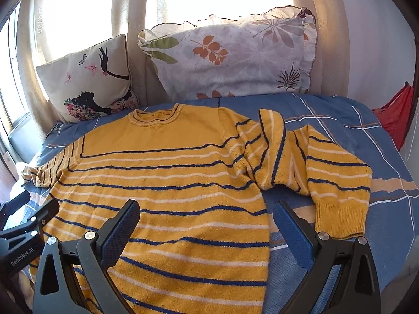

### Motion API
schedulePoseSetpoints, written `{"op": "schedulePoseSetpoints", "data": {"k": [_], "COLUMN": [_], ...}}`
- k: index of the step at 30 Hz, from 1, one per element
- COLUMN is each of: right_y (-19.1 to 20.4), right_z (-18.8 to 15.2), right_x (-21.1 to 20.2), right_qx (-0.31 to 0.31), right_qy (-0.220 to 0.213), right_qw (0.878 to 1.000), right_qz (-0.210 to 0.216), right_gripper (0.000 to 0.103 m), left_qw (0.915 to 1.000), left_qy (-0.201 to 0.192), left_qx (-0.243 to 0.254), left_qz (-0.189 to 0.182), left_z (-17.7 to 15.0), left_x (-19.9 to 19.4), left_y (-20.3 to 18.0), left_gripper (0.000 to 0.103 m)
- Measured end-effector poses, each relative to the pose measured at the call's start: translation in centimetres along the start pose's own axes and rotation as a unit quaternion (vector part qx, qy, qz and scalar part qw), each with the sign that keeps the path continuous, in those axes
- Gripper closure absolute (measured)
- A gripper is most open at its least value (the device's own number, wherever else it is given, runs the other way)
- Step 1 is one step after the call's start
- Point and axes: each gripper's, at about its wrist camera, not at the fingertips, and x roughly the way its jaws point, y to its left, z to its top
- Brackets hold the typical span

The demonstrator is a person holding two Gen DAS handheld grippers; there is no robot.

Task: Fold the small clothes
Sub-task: 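Move the right tool toward the other sleeve cuff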

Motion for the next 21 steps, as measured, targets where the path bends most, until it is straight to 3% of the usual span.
{"op": "schedulePoseSetpoints", "data": {"k": [9,21], "right_y": [1.5,0.4], "right_z": [-0.7,-1.0], "right_x": [1.2,2.0], "right_qx": [-0.018,-0.001], "right_qy": [0.01,0.02], "right_qw": [1.0,1.0], "right_qz": [0.009,0.004], "right_gripper": [0.0,0.0], "left_qw": [0.9998,0.9994], "left_qy": [0.017,0.029], "left_qx": [-0.007,-0.014], "left_qz": [-0.007,-0.016], "left_z": [-1.0,-1.5], "left_x": [0.7,1.4], "left_y": [0.1,0.1], "left_gripper": [0.018,0.018]}}
